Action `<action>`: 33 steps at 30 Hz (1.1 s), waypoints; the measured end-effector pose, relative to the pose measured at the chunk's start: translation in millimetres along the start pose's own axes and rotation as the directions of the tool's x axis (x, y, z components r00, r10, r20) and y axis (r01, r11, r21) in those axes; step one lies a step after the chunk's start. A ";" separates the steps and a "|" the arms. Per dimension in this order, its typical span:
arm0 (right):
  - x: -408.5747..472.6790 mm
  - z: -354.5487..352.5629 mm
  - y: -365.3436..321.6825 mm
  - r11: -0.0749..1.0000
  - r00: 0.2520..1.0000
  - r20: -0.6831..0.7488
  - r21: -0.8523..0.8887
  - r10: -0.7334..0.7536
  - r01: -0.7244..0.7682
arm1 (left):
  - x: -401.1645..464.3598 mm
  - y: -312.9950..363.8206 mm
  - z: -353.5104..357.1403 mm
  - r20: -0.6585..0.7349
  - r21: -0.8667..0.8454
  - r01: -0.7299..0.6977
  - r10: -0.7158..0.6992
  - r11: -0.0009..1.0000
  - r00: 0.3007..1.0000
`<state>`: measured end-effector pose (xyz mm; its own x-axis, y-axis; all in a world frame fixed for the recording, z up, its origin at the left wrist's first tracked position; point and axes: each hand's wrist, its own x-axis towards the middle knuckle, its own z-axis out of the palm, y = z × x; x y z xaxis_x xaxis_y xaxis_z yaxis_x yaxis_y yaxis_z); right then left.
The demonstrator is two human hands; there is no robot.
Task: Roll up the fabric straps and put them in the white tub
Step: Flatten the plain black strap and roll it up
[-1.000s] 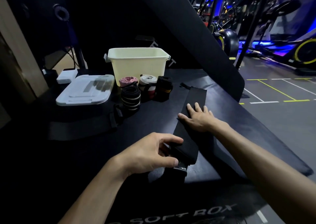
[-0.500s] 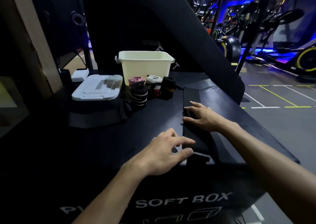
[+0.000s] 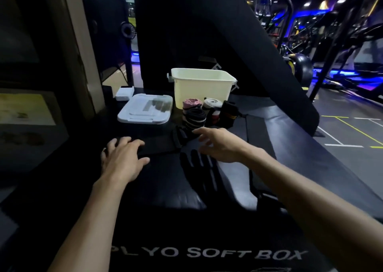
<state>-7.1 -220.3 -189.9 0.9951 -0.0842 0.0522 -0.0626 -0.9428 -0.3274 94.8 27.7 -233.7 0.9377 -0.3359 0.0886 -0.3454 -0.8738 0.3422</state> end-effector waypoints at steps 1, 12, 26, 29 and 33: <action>8.2 5.5 -8.1 1.000 1.000 -0.003 -0.004 0.000 0.000 | 1.6 -4.4 -0.8 -0.017 -0.016 0.007 -0.007 1.000 1.000; 45.6 34.8 -17.7 0.996 0.996 -0.038 -0.033 0.076 -0.077 | 0.0 -18.7 -15.0 -0.273 -0.204 0.069 -0.124 0.977 0.954; 1.5 11.1 -31.1 0.829 0.976 -0.206 0.531 -0.077 0.177 | -21.5 11.2 -37.8 -0.277 -0.875 -0.196 -0.125 0.443 0.953; -16.6 -2.2 -37.9 0.794 0.941 -0.281 0.520 -0.189 0.315 | -32.6 30.8 -43.4 -0.175 -0.955 -0.154 -0.061 0.254 0.983; -40.0 -24.8 -42.4 0.709 0.859 -0.451 0.522 -0.242 0.474 | -41.7 51.8 -45.5 -0.097 -0.990 -0.100 0.034 0.103 0.995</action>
<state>-46.1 -185.0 -154.7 0.8354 0.0108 0.5496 0.4675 -0.5400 -0.6999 39.4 12.5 -177.1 0.9247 -0.3297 0.1901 -0.0919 0.2914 0.9522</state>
